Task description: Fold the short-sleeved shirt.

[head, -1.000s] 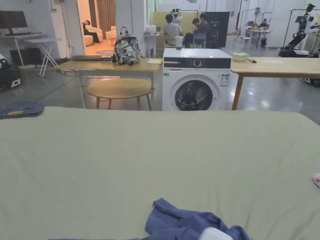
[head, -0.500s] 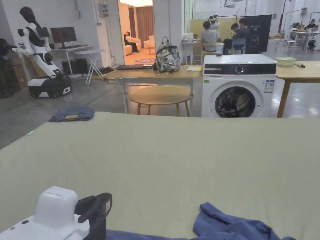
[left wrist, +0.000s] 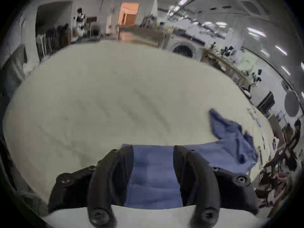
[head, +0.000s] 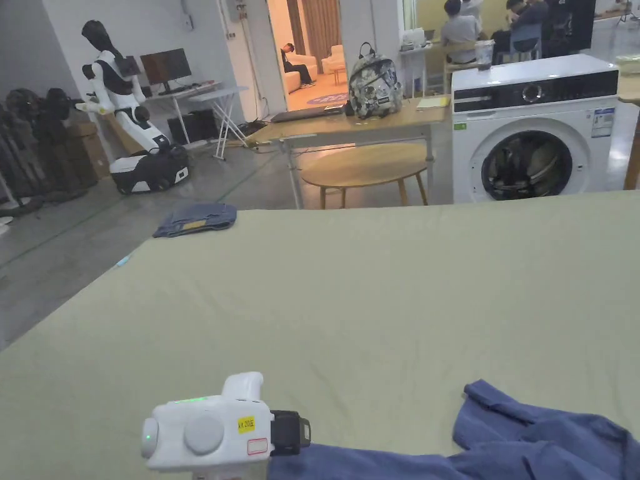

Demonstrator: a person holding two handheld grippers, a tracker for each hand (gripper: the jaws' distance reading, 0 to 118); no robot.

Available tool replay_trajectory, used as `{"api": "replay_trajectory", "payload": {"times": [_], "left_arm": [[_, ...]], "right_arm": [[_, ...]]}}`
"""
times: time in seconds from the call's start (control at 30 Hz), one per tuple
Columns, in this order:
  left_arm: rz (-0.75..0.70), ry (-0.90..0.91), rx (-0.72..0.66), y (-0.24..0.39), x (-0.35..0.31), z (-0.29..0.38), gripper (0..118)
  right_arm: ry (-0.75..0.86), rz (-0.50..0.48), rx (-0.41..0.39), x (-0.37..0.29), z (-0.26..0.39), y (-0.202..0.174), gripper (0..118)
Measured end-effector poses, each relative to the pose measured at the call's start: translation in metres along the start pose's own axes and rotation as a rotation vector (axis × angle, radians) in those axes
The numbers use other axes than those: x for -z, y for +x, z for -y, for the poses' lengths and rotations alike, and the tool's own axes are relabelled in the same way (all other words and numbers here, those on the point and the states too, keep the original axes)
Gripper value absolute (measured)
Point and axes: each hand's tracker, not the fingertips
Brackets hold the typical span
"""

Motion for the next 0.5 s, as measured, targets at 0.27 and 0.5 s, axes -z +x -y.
{"api": "replay_trajectory", "payload": {"times": [0.27, 0.5], "left_arm": [[-0.062, -0.076, 0.024, -0.004, 0.043, 0.007, 0], [-0.188, -0.132, 0.254, 0.031, 0.05, 0.009, 0]], "right_arm": [[-0.057, 0.092, 0.064, 0.002, 0.013, 0.03, 0], [-0.235, 0.171, 0.204, 0.035, 0.026, 0.043, 61]]}}
